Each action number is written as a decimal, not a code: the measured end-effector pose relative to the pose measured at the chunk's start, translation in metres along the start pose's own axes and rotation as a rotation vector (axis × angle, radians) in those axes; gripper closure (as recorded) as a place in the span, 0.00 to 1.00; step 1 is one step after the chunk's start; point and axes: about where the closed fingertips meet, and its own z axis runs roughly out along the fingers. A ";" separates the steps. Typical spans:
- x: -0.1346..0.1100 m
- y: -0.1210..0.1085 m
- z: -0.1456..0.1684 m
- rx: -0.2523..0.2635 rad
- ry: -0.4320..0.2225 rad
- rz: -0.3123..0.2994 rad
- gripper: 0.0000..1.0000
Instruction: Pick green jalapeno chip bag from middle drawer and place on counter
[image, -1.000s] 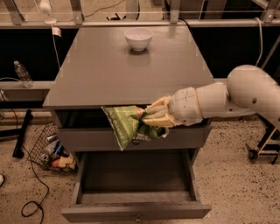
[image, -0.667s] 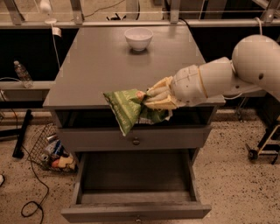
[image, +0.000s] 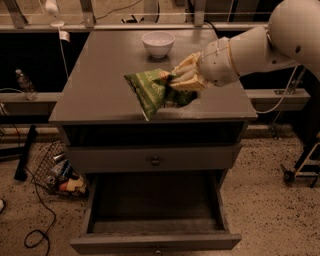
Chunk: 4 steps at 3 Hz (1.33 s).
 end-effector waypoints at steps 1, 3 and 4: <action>0.014 -0.042 0.008 0.130 0.019 0.005 1.00; 0.041 -0.086 0.041 0.226 0.000 0.047 0.97; 0.040 -0.085 0.041 0.222 0.000 0.045 0.74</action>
Offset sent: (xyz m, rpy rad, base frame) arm 0.1082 -0.0094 -0.0045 0.0905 -0.1289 -0.2476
